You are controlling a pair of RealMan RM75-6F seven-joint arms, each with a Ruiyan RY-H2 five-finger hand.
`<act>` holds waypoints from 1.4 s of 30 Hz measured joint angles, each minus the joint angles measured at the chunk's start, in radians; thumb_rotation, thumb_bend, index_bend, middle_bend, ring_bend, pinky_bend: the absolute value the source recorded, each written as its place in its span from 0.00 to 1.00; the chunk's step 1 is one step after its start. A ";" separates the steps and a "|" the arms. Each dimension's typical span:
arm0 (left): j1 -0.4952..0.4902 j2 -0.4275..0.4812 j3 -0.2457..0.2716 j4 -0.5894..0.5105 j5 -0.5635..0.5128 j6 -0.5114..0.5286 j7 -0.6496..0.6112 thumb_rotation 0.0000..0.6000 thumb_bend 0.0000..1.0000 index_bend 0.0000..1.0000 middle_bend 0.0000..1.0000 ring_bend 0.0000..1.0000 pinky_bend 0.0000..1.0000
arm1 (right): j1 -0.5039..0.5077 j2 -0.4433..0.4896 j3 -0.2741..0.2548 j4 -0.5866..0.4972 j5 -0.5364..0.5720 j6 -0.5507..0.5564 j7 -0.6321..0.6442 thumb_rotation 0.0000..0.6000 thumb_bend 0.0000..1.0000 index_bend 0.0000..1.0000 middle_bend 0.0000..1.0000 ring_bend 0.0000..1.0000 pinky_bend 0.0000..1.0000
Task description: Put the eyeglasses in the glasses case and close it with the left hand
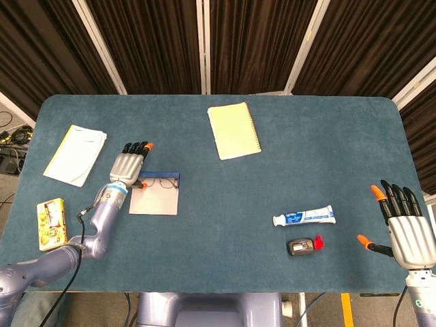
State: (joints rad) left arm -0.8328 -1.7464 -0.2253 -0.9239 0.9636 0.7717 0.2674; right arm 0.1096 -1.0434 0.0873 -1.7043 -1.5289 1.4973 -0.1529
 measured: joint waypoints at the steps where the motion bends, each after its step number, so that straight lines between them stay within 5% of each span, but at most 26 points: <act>1: 0.003 0.002 0.000 -0.002 0.002 0.001 -0.005 1.00 0.14 0.00 0.00 0.00 0.00 | 0.000 0.000 0.000 0.000 -0.001 0.000 0.000 1.00 0.00 0.00 0.00 0.00 0.00; 13: 0.091 0.149 0.051 -0.239 0.116 0.091 -0.068 1.00 0.14 0.00 0.00 0.00 0.00 | 0.002 -0.003 -0.006 -0.001 -0.006 -0.006 -0.005 1.00 0.00 0.00 0.00 0.00 0.00; 19: 0.155 0.211 0.138 -0.359 0.237 0.144 -0.098 1.00 0.24 0.19 0.00 0.00 0.00 | 0.001 -0.004 -0.008 -0.002 -0.007 -0.005 -0.008 1.00 0.00 0.00 0.00 0.00 0.00; 24: 0.179 0.202 0.179 -0.382 0.295 0.172 -0.092 1.00 0.29 0.25 0.00 0.00 0.00 | 0.000 -0.001 -0.008 -0.002 -0.008 -0.003 -0.001 1.00 0.00 0.00 0.00 0.00 0.00; 42: 0.202 0.115 0.205 -0.328 0.377 0.206 -0.114 1.00 0.29 0.27 0.00 0.00 0.00 | -0.003 0.010 -0.006 0.001 -0.007 0.002 0.026 1.00 0.00 0.00 0.00 0.00 0.00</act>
State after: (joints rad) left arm -0.6305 -1.6310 -0.0200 -1.2514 1.3403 0.9782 0.1530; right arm 0.1062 -1.0332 0.0810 -1.7035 -1.5360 1.4992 -0.1268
